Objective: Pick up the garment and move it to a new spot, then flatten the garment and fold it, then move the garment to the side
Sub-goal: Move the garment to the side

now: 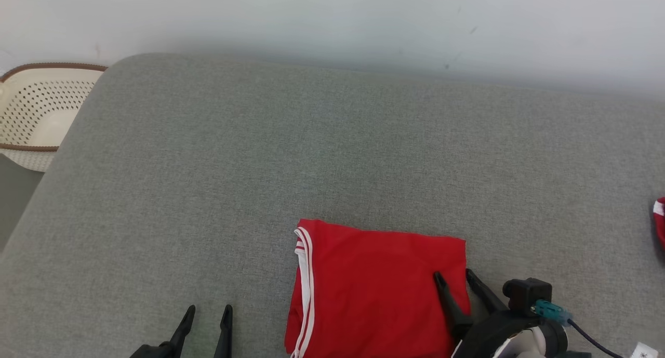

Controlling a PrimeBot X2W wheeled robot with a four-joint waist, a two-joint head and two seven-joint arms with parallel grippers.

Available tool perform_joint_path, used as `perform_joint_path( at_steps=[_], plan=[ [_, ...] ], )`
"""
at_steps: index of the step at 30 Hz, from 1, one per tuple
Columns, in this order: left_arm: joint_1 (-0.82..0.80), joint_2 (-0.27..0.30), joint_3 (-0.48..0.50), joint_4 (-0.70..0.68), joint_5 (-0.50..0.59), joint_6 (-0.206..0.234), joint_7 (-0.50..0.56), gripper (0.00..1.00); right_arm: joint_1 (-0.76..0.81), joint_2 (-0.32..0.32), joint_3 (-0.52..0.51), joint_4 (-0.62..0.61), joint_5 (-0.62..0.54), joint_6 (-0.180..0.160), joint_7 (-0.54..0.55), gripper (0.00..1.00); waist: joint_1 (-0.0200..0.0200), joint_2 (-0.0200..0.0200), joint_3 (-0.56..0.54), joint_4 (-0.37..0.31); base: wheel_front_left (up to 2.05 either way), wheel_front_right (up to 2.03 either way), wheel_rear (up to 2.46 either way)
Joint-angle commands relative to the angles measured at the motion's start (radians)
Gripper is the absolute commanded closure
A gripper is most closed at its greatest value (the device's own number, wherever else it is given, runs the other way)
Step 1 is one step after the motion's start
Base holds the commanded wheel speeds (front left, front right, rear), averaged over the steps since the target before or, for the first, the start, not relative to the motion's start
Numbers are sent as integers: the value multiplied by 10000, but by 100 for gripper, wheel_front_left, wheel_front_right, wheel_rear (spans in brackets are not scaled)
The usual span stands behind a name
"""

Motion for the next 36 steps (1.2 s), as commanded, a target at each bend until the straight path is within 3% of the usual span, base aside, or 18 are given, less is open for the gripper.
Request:
perform_joint_path(
  at_steps=[1,3,10,17,25,36],
  plan=[
    [-35,8,-15,-13,72,30,-6,0,6,43,177,189,64,-14,23,27,1,0,-19,52,0,0,0],
    [-30,8,-27,-49,115,40,-6,0,-134,35,347,328,81,-13,30,100,1,0,-32,83,0,0,0],
    [-73,8,-53,-196,263,66,-6,0,-585,-205,-179,318,-198,-14,12,100,1,0,-96,-46,0,0,0],
    [-138,8,-8,-311,546,109,-6,0,-662,-306,-1128,184,-768,-14,10,100,1,0,-235,-705,0,0,0],
    [-48,9,170,-350,919,79,-6,0,-365,-108,-1798,226,-1117,-14,13,100,1,0,-470,-2121,0,0,0],
    [-145,9,320,-479,1247,-66,-6,0,-220,115,-1843,357,-1179,-14,11,100,1,0,-508,-4114,0,0,0]
  ],
)
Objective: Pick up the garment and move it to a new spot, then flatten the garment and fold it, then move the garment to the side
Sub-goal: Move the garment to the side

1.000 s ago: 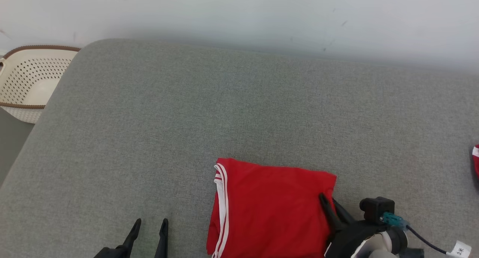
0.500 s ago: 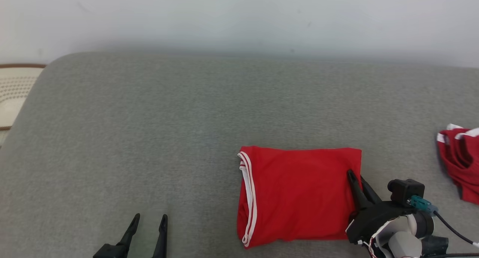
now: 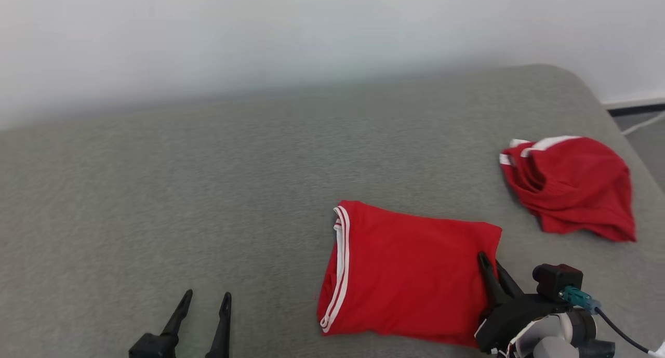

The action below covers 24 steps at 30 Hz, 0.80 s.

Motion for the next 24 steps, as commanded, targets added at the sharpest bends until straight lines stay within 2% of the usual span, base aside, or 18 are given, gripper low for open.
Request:
perform_joint_path(
  at_steps=[1,7,13,18,24],
  plan=[
    [-63,6,39,-52,74,-27,-6,0,55,24,23,24,11,-14,-2,100,1,0,-32,-1074,0,0,0],
    [-327,7,3,-166,254,-124,-6,0,91,176,74,-35,66,-14,-2,100,1,0,179,-2035,0,0,0],
    [-664,10,-37,-245,449,-172,-6,0,25,271,-102,-134,173,-14,-2,100,1,0,522,-2567,0,0,0],
    [-877,11,-153,-254,552,-235,-6,0,-82,253,-239,-264,43,-14,-2,100,1,0,820,-2629,0,0,0],
    [-1058,13,-236,-109,615,-216,-6,0,-919,126,-120,-594,-256,-14,-4,100,1,0,1202,-2313,0,0,0]
  ],
)
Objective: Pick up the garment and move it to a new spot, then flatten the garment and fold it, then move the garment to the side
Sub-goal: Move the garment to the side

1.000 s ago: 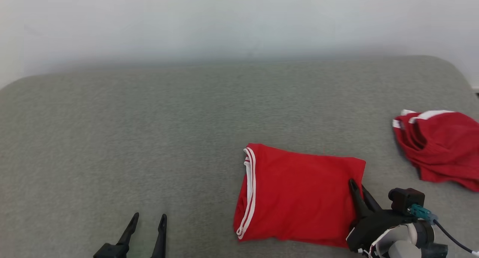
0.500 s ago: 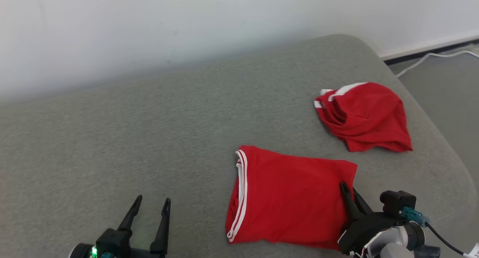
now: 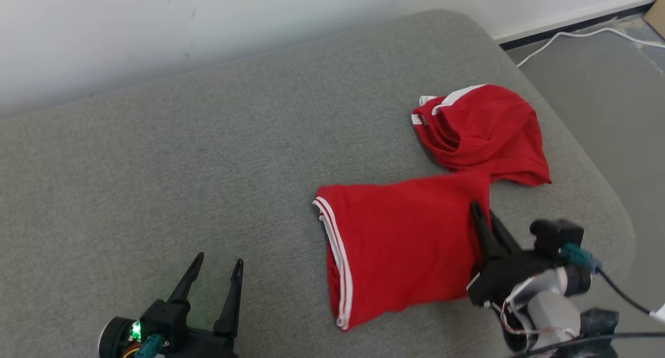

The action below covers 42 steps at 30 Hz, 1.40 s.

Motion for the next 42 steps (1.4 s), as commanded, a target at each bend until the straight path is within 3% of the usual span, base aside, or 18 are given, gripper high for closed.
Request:
perform_joint_path(
  at_steps=[1,7,9,11,20,29,31,32,37,42],
  plan=[
    [-148,17,-48,71,76,20,-6,0,-464,-166,54,-85,-170,-14,-2,100,-2,-1,294,268,0,0,0],
    [-369,27,-85,69,102,60,-6,0,-2108,-860,112,247,-733,-14,-2,100,-2,-1,699,819,0,0,0],
    [-438,28,-125,50,109,76,-6,0,-2952,-1478,54,651,-1037,-14,-4,100,-2,-1,927,1126,0,0,0],
    [-482,27,-162,41,117,69,-6,0,-3189,-1680,28,840,-1140,-14,-2,100,-2,-1,1003,1229,0,0,0],
    [-813,61,-343,-44,165,135,-6,0,-4807,-3187,-878,2479,-1606,-14,-4,100,-2,-1,1728,2083,0,0,0],
    [-1065,252,-427,-74,219,185,3,0,-5517,-3690,-2145,4241,-2653,-14,-1,100,-2,-1,2232,2649,0,0,0],
    [-1109,263,-454,-125,221,213,5,0,-5530,-3756,-2630,4590,-3039,-14,1,50,-2,-1,2254,2738,0,0,0],
    [-1100,262,-467,-143,209,215,5,0,-5525,-3736,-2858,4704,-3231,-14,-1,0,-2,-1,2247,2766,0,0,0],
    [-1063,246,-529,-179,144,300,5,0,-5074,-3628,-4377,4315,-4457,-14,-2,0,-2,-1,2072,2844,0,0,0],
    [-837,190,-508,-202,46,373,0,0,-4243,-2803,-5252,2739,-5572,-14,-2,0,-2,-1,1611,2840,0,0,0]
  ],
)
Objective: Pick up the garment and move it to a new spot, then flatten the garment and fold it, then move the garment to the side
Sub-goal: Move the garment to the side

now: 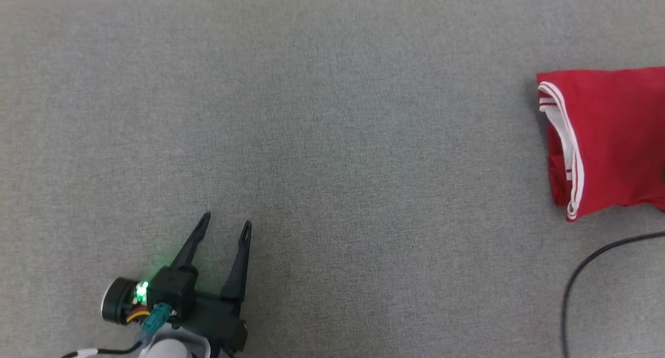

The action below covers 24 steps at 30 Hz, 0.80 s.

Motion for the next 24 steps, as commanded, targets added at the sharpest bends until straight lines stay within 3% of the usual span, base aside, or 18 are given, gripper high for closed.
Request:
perform_joint_path(
  at_steps=[1,8,24],
  plan=[
    [250,74,46,71,-50,27,5,0,431,310,-64,-345,-181,-14,1,0,0,0,-361,-7,0,0,0],
    [722,64,255,90,-98,181,2,0,1836,1501,662,-1911,282,-14,1,0,0,0,-1181,98,0,0,0],
    [2040,6,1079,170,-296,520,2,0,4655,2706,2384,-3369,1444,-14,1,0,0,0,-2577,641,0,0,0]
  ],
)
